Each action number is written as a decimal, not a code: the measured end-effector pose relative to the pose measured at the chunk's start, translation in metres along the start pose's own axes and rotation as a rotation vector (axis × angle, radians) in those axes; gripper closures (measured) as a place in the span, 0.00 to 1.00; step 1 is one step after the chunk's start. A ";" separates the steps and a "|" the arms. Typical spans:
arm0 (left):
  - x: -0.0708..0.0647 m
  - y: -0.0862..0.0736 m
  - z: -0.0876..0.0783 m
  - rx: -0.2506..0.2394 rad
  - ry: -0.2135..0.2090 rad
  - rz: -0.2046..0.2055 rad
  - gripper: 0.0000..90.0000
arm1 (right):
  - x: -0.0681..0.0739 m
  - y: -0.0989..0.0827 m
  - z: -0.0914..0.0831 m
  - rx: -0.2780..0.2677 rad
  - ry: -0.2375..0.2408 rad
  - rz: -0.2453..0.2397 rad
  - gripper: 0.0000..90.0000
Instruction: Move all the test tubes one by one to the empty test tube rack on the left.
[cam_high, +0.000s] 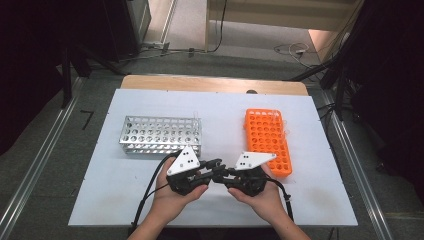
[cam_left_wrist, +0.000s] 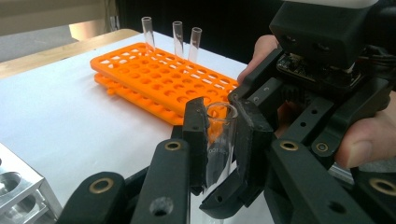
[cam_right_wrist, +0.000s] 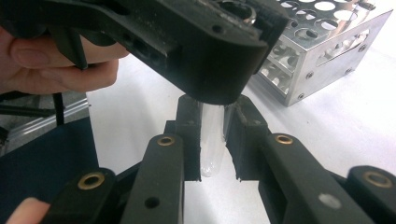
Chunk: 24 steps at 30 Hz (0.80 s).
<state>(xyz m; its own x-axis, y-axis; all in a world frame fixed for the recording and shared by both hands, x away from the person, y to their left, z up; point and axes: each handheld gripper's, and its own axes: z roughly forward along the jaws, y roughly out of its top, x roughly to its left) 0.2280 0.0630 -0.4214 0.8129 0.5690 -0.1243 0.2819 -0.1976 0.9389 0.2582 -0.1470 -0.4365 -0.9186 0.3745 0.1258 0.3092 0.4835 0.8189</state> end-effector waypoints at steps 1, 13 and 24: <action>0.001 0.000 0.000 -0.003 -0.002 -0.005 0.84 | 0.000 0.000 0.000 0.000 0.000 0.000 0.81; 0.019 0.008 -0.013 -0.036 0.054 -0.042 0.84 | -0.012 -0.003 -0.018 -0.067 -0.018 0.002 0.53; 0.043 0.021 -0.023 -0.067 0.111 -0.058 0.84 | -0.032 -0.015 -0.045 -0.133 -0.108 0.053 0.03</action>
<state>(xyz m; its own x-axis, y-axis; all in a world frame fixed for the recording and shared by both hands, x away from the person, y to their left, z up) 0.2568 0.1016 -0.3991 0.7338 0.6635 -0.1462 0.2889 -0.1099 0.9510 0.2715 -0.2019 -0.4273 -0.8680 0.4827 0.1161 0.3150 0.3547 0.8803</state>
